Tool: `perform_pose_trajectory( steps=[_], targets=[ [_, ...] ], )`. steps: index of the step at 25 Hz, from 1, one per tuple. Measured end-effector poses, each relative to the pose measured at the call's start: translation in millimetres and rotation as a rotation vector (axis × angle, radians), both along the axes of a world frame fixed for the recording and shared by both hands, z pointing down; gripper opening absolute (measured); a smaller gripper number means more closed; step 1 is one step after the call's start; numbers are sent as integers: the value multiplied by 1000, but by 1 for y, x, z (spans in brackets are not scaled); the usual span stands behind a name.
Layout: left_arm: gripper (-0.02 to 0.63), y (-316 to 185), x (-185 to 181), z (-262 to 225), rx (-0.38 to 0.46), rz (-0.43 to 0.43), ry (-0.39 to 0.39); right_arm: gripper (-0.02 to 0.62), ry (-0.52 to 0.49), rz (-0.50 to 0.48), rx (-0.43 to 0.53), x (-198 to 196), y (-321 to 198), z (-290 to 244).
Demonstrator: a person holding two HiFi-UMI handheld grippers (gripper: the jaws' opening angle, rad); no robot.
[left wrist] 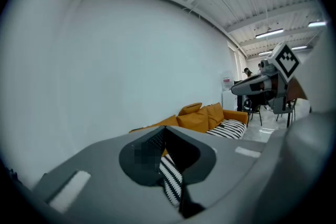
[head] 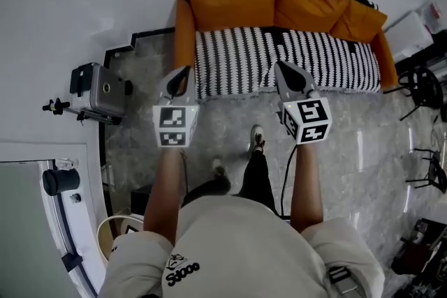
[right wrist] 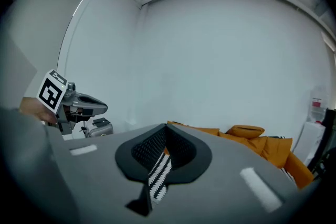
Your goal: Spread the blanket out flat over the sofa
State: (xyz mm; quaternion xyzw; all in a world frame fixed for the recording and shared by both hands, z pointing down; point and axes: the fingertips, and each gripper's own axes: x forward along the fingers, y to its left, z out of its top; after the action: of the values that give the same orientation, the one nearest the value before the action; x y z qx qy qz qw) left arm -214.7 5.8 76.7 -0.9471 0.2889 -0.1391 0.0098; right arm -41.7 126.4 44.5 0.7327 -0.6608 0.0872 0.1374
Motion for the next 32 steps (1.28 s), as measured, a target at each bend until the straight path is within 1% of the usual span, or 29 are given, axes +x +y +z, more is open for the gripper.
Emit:
perform_pose_trajectory(
  steps=[4, 8, 14, 18, 25, 32],
  targets=[
    [11, 5, -6, -41, 61, 18, 50, 3, 24, 3, 31, -9, 5, -27],
    [11, 20, -10, -68, 92, 61, 87, 3, 62, 5, 56, -22, 11, -53],
    [11, 34, -14, -99, 133, 106, 101, 3, 123, -18, 103, -40, 14, -95],
    [11, 39, -17, -122, 165, 127, 109, 3, 140, -35, 136, -52, 16, -115],
    [11, 46, -22, -151, 213, 147, 130, 2, 168, -58, 147, -66, 13, -131],
    [11, 45, -29, -160, 218, 150, 148, 2, 179, -63, 138, -74, 12, -134]
  ],
)
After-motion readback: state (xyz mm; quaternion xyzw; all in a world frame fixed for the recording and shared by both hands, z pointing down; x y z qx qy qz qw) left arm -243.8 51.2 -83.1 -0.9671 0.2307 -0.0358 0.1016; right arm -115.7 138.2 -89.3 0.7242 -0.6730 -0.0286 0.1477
